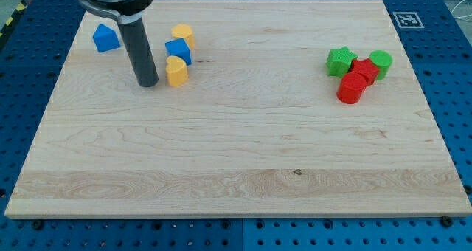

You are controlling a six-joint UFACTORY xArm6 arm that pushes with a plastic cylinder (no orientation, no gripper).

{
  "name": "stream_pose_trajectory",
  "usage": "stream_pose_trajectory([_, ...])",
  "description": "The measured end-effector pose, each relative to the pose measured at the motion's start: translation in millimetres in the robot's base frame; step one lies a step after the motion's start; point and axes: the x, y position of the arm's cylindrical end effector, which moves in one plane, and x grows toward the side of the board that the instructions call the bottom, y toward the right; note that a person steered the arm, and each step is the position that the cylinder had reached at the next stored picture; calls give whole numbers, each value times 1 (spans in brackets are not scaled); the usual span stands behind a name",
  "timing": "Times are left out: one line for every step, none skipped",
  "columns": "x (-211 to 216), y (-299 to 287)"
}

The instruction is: Point at the blue triangle

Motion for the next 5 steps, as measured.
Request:
stream_pose_trajectory([0,-10])
stream_pose_trajectory([0,-20])
stream_pose_trajectory([0,-31])
stream_pose_trajectory([0,-38])
stream_pose_trajectory([0,-42])
